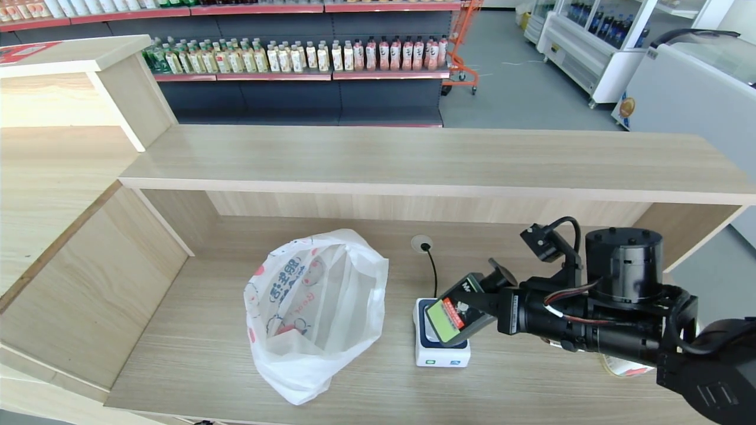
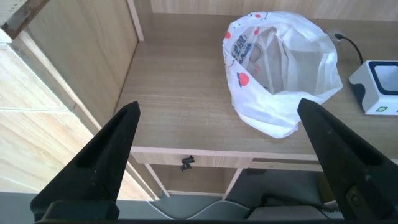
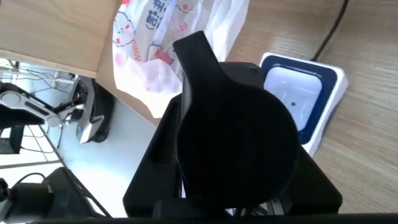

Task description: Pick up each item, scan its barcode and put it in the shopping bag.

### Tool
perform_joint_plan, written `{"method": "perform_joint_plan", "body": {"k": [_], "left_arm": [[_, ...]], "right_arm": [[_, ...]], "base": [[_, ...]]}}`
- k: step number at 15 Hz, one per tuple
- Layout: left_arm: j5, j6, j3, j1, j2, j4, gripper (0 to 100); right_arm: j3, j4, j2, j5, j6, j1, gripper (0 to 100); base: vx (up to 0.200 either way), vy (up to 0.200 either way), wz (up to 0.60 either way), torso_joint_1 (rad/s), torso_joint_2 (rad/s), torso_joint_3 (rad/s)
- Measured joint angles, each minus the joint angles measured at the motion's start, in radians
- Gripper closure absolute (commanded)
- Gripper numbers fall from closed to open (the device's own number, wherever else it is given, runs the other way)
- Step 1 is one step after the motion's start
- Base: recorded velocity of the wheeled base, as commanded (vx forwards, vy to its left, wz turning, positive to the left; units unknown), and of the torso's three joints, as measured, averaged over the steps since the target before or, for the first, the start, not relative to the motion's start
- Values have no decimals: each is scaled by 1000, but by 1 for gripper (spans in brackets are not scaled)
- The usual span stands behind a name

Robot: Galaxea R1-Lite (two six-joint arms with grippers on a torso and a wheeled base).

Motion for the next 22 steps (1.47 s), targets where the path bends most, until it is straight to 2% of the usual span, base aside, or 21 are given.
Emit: {"method": "perform_joint_plan", "body": {"k": [3,7,13,22], "left_arm": [[0,2,0,-1,0,0,0],[0,1,0,-1,0,0,0],[0,1,0,0,0,0,0],[0,0,0,0,0,0,0]], "right_arm": [[-11,-14,31,-24,-48,-3,100],[-2,-186,135,-111,-62,-10,100],[9,-323,280,-94,-63,-17,100],[17,-402,390,-94,-62,-15,100]], "base": [[0,0,0,0,0,0],[0,0,0,0,0,0],[0,0,0,0,0,0],[0,0,0,0,0,0]]}}
